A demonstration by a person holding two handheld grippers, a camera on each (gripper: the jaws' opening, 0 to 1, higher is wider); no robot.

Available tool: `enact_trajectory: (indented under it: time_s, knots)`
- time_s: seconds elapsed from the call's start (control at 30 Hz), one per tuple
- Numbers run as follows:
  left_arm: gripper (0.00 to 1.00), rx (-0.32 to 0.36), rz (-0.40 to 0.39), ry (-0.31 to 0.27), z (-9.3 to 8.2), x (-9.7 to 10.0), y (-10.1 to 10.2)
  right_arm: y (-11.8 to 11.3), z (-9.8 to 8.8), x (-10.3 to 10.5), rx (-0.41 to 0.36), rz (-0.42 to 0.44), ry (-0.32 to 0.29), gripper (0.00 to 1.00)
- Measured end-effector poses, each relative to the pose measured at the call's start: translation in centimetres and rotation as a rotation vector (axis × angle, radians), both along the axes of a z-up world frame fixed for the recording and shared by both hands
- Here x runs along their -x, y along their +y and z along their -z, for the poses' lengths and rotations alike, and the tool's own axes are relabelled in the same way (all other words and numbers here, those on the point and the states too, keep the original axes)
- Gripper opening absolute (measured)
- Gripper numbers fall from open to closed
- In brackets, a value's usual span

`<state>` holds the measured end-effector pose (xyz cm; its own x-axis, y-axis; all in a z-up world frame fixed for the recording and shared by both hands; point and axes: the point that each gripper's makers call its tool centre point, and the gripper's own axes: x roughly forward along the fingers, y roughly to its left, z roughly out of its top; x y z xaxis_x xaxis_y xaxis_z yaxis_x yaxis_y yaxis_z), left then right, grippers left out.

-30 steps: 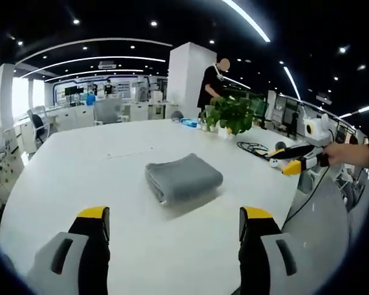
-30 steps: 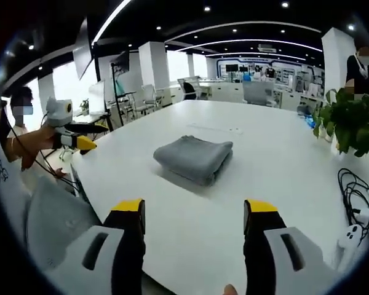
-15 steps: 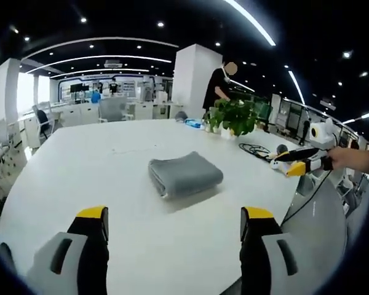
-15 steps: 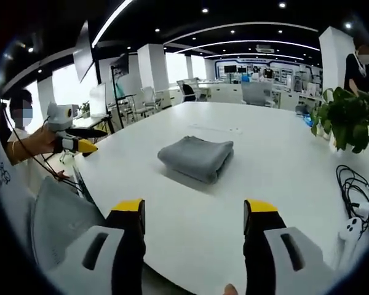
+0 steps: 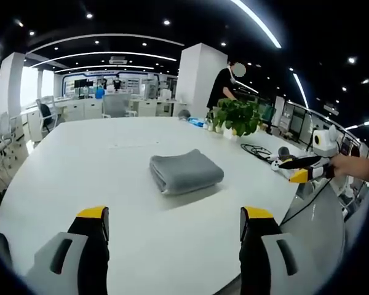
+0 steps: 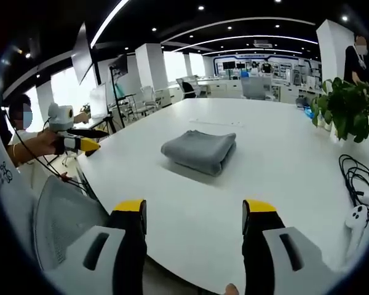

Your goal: Fold the towel on the table until its edges align and the towel forms a compact rectangular stack.

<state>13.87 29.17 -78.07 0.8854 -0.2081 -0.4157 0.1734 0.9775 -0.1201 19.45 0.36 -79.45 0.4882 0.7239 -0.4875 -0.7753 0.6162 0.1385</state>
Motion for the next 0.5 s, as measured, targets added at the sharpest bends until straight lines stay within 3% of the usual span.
enact_trajectory:
  time_s: [0.5]
  knots:
    - [0.90,0.005,-0.011,0.012,0.21,-0.30,0.53,0.62,0.04,-0.47,-0.006,-0.016,0.007,0.61]
